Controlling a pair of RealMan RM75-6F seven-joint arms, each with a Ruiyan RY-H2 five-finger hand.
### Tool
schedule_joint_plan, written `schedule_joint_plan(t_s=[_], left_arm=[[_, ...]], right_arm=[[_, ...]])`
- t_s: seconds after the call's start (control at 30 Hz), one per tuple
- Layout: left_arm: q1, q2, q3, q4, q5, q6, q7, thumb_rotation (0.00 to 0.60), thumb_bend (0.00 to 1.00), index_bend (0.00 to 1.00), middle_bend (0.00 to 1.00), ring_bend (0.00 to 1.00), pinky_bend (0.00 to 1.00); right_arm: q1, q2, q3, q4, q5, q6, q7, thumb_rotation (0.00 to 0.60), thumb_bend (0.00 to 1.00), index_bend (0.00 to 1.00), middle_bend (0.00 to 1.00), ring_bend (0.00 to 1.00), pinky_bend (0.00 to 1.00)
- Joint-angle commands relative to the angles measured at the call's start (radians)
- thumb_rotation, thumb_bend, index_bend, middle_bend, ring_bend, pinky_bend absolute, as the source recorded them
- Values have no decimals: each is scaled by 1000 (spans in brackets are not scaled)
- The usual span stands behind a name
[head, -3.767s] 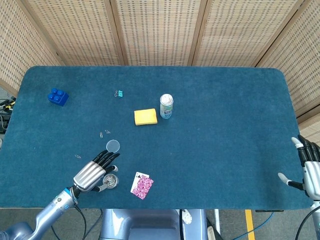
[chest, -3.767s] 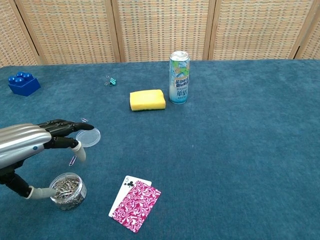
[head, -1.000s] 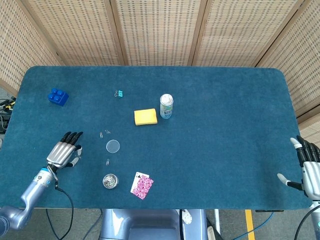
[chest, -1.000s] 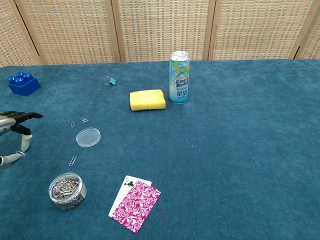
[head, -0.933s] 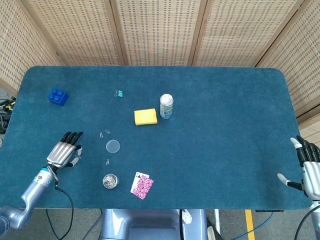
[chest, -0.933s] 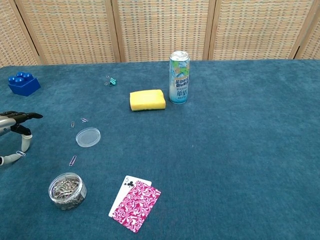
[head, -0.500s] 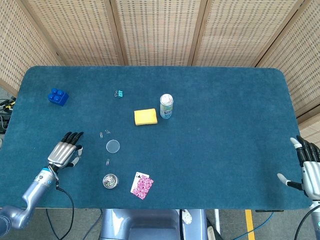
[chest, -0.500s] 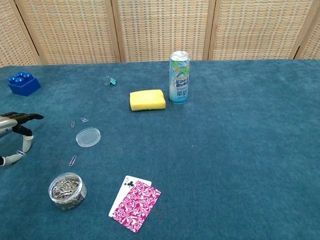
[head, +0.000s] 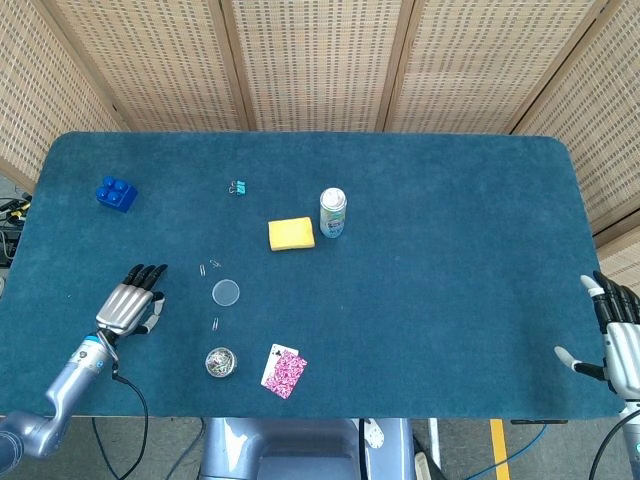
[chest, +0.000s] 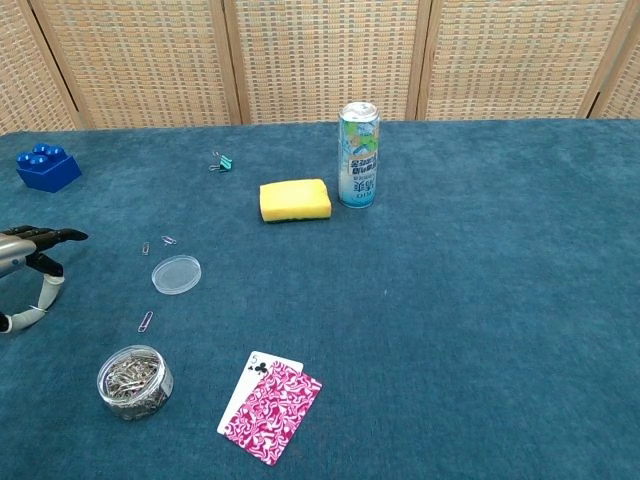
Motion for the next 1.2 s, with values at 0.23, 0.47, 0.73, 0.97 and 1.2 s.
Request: schedule_joint_plan(t_s=[0.23,0.47,0.73,0.97,1.2], left_arm=[[1,-2,1,4,1,2,0,600,420,668,0,0,0],[3,16,-7,-28,11,37,-15,600,430,680,0,0,0],[17,139,-17,-245,80,193,-34,600,437,686,0,0,0],[23,223,39,-436,184,245,40,600,457,686,0,0,0],[26,238,103,-573,256,216,149,600,463,688,0,0,0]], right_arm=[[-1,1,0,0,0,2,3,600,0,0,0,0,0],[-2,2,1,1,0,4,8,600,0,0,0,0,0],[-3,4,1,1,-1,5,10,600,0,0,0,0,0],[-3,3,0,0,-3,6,8,600,0,0,0,0,0],[-4,6,0,0,-1,6,14,600,0,0,0,0,0]])
